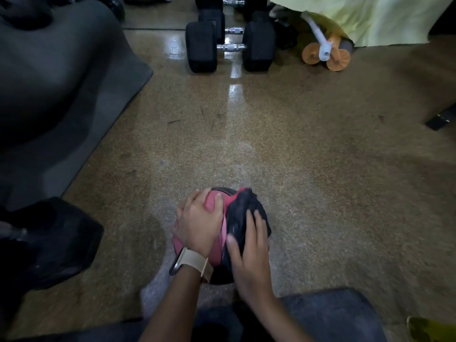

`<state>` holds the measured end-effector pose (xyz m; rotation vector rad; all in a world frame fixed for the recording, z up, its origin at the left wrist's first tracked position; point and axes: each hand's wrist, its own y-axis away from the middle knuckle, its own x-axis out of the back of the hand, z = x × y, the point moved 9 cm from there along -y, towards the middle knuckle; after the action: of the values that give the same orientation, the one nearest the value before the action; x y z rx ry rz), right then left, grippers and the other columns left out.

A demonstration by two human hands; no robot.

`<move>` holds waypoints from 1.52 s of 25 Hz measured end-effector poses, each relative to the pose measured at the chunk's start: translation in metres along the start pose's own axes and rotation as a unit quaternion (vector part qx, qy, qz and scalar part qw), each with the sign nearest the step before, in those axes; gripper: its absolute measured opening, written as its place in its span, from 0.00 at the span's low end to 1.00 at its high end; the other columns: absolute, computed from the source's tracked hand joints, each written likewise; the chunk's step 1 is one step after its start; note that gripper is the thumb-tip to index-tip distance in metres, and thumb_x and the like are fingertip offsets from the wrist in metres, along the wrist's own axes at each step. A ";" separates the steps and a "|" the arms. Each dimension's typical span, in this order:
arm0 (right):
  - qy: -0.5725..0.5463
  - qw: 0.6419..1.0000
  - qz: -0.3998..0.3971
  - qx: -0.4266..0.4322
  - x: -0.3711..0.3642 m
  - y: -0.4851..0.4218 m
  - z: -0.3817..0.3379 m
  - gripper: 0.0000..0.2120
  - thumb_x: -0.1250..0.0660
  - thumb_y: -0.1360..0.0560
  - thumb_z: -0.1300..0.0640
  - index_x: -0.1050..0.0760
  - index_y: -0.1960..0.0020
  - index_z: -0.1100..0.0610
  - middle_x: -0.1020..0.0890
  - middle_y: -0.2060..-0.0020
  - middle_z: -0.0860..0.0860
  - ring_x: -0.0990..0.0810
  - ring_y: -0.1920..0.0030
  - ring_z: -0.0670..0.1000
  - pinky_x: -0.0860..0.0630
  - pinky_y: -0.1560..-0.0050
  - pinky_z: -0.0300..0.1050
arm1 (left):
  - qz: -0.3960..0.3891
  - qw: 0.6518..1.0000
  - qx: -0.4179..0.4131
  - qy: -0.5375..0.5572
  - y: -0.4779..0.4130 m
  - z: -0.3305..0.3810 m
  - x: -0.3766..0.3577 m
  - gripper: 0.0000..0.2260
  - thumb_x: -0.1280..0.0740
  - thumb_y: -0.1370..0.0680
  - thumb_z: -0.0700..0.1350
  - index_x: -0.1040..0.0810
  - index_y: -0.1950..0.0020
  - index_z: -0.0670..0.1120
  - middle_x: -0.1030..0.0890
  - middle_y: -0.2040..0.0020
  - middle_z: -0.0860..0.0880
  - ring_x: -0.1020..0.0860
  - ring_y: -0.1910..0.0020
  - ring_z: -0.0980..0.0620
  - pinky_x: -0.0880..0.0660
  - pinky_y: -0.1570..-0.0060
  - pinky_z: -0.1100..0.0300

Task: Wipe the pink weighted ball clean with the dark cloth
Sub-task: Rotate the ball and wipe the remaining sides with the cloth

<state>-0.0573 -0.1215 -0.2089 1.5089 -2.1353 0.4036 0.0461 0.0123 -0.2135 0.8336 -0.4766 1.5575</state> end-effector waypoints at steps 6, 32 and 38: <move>-0.051 0.997 -0.017 -0.058 0.007 -0.051 0.029 0.27 0.45 0.24 0.36 0.35 0.31 0.50 0.30 0.33 0.47 0.33 0.29 0.49 0.35 0.33 0.44 | 0.009 1.000 -0.006 0.007 0.000 -0.004 0.001 0.29 0.45 0.28 0.68 0.21 0.33 0.59 0.24 0.27 0.54 0.29 0.27 0.44 0.31 0.29 0.40; 0.147 0.989 -0.012 -0.001 0.005 -0.069 -0.001 0.24 0.53 0.20 0.41 0.29 0.31 0.48 0.26 0.32 0.49 0.31 0.31 0.54 0.35 0.34 0.52 | -0.027 0.998 -0.046 0.015 -0.003 0.005 -0.025 0.29 0.52 0.27 0.64 0.19 0.36 0.60 0.19 0.33 0.55 0.25 0.31 0.46 0.30 0.32 0.35; 0.182 0.981 -0.035 0.063 0.002 -0.035 -0.012 0.27 0.54 0.22 0.39 0.36 0.26 0.45 0.34 0.26 0.47 0.40 0.25 0.52 0.41 0.28 0.55 | -0.015 0.998 -0.047 0.044 -0.013 -0.005 -0.026 0.26 0.50 0.25 0.64 0.18 0.39 0.59 0.17 0.37 0.55 0.21 0.35 0.47 0.26 0.36 0.36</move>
<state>-0.0222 -0.1293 -0.1989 1.4425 -1.7952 0.7409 0.0575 0.0009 -0.2379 0.6949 -0.4677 1.5253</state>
